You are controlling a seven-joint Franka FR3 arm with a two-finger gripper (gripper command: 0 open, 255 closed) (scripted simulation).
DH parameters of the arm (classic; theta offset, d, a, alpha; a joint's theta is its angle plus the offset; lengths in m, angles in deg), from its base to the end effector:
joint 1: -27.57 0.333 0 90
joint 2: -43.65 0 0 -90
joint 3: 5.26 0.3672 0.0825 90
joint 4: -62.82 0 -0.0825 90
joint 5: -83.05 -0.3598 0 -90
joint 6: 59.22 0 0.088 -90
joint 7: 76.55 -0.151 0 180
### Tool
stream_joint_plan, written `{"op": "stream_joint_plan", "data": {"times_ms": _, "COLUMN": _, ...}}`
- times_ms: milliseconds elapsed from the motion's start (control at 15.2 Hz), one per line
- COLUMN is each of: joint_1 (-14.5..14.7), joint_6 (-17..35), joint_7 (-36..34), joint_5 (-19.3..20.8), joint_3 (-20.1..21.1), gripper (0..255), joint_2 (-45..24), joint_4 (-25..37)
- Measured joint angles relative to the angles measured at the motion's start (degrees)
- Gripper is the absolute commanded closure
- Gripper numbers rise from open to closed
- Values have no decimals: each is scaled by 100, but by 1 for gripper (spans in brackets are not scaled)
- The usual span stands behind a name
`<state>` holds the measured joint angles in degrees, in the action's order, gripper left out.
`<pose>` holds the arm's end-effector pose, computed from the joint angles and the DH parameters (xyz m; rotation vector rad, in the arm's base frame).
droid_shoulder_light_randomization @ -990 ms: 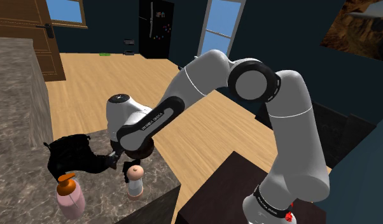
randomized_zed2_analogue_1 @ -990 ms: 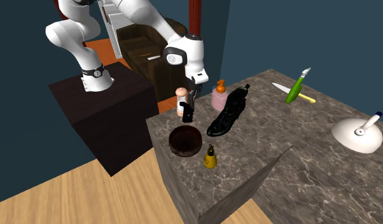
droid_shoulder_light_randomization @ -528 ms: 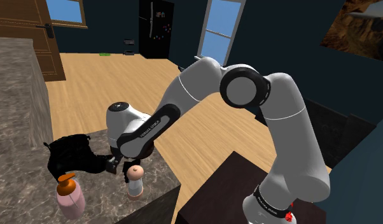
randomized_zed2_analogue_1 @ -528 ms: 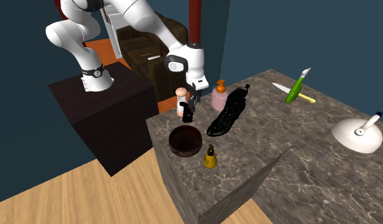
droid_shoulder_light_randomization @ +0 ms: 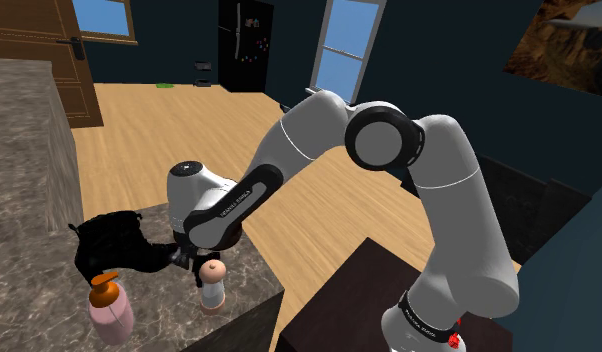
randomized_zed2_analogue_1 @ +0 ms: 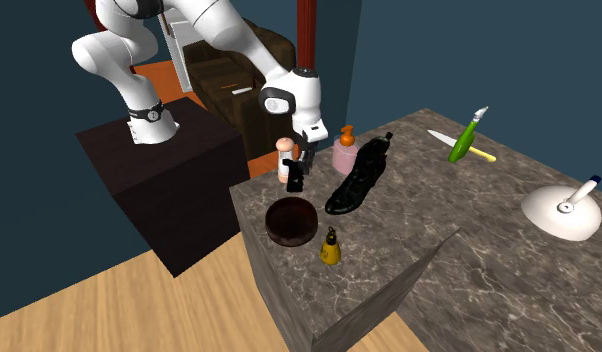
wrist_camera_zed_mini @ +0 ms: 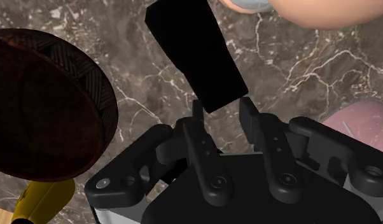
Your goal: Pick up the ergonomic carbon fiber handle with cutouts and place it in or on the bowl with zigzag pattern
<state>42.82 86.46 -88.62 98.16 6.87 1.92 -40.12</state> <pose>0.6059 0.2967 0.1659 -3.0672 -0.6658 -0.0709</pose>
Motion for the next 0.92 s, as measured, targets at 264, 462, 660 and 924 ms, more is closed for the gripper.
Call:
{"op": "stream_joint_plan", "data": {"times_ms": 264, "joint_1": 0, "joint_6": 0, "joint_7": 0, "joint_5": 0, "joint_3": 0, "gripper": 255, "joint_2": 0, "joint_4": 0}}
{"op": "stream_joint_plan", "data": {"times_ms": 462, "joint_1": 0, "joint_6": 0, "joint_7": 0, "joint_5": 0, "joint_3": 0, "gripper": 255, "joint_2": 0, "joint_4": 0}}
{"op": "stream_joint_plan", "data": {"times_ms": 660, "joint_1": -15, "joint_6": 29, "joint_7": 154, "joint_5": 98, "joint_3": 18, "gripper": 0, "joint_2": 107, "joint_4": -140}}
{"op": "stream_joint_plan", "data": {"times_ms": 924, "joint_1": -76, "joint_6": 384, "joint_7": 1229, "joint_5": 855, "joint_3": 115, "gripper": 0, "joint_2": 815, "joint_4": -1177}}
